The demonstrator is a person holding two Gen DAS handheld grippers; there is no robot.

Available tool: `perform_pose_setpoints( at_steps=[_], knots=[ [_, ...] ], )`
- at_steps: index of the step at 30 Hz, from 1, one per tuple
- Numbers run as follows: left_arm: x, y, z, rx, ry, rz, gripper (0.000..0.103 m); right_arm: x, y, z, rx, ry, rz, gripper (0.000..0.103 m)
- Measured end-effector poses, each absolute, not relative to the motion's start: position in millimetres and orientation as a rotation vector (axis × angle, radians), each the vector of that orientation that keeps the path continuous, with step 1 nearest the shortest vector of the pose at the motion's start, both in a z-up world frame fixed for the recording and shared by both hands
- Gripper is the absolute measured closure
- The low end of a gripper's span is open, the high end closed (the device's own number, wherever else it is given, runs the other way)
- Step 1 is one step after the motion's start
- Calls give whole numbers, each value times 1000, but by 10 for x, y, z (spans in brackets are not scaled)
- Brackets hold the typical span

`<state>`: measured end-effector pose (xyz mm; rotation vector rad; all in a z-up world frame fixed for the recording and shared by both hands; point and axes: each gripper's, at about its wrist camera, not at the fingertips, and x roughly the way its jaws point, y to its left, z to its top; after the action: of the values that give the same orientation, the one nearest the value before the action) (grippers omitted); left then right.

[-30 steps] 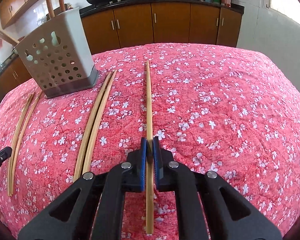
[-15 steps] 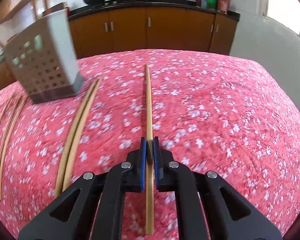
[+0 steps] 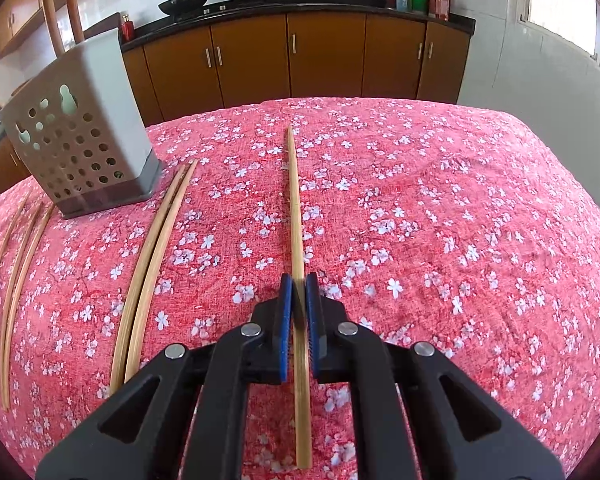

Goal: Organize utensils
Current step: 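Close the left tool on a chopstick while the right tool grasps another chopstick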

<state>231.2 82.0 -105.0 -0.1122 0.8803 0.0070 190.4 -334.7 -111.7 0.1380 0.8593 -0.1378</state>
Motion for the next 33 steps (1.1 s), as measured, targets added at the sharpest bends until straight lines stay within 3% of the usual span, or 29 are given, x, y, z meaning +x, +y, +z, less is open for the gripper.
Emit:
perform_pose_setpoints(
  at_steps=[33],
  knots=[
    [2331, 810, -1048, -115, 887, 3, 90, 1917, -3353, -1117, 141, 860, -139, 94]
  ],
)
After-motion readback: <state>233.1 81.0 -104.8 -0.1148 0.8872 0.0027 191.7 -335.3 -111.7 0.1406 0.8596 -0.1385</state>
